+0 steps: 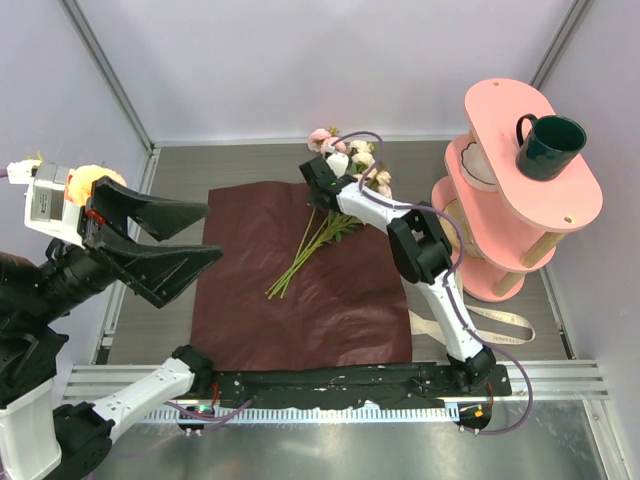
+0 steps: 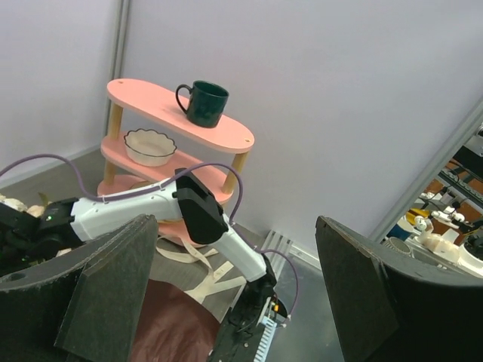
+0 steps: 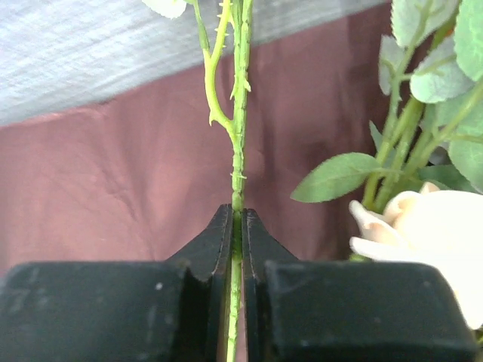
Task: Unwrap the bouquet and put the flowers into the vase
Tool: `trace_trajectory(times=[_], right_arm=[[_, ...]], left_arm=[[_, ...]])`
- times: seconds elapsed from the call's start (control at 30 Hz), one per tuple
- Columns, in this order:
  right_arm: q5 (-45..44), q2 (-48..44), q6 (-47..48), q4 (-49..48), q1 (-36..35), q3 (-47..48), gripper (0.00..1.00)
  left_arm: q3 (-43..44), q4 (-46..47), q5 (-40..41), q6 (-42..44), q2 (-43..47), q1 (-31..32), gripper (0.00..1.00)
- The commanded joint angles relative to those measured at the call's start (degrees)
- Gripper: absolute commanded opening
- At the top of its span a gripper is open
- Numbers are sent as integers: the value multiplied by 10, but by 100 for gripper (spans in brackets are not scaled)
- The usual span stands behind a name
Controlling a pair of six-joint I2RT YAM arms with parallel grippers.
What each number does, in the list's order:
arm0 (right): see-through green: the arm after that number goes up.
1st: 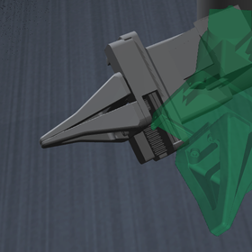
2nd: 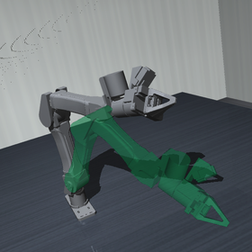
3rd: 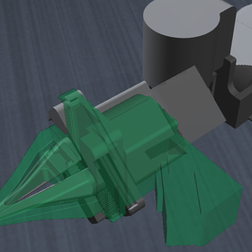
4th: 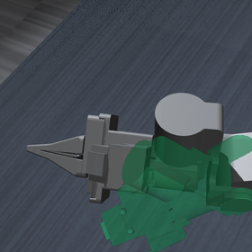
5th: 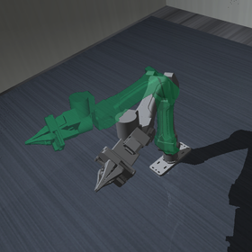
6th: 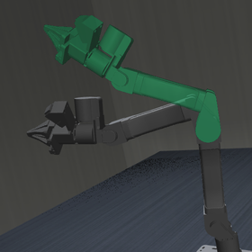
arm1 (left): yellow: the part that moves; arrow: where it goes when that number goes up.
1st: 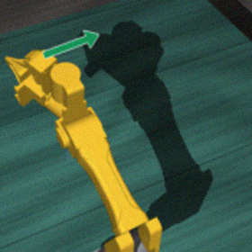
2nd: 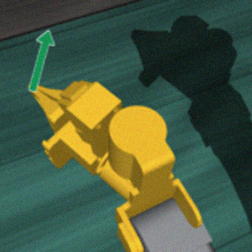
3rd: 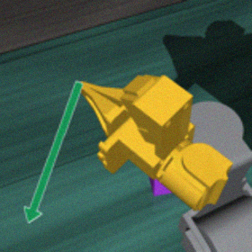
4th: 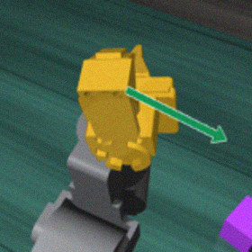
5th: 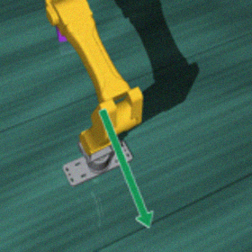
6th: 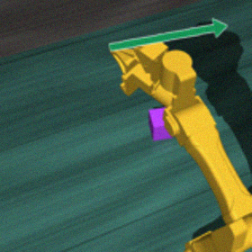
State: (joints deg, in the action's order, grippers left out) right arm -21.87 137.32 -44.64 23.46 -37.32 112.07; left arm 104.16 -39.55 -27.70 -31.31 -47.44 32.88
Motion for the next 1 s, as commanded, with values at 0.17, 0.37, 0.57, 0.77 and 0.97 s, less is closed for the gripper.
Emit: trace_trajectory(times=[0.17, 0.37, 0.57, 0.77, 0.97], right_arm=[[54, -165, 54, -103, 7, 83, 1], [213, -344, 123, -390, 10, -83, 1], [455, -520, 182, -635, 10, -332, 1], [566, -606, 96, -770, 1, -464, 1], [576, -653, 116, -766, -62, -496, 1]], left_arm=[[-2, 7, 19, 5, -33, 1, 90], [-15, -9, 63, 11, -48, 1, 91], [-8, -27, 81, 9, -70, 1, 86], [-34, 2, 44, -20, -100, 1, 64], [-102, 120, -30, -97, -112, 1, 77]])
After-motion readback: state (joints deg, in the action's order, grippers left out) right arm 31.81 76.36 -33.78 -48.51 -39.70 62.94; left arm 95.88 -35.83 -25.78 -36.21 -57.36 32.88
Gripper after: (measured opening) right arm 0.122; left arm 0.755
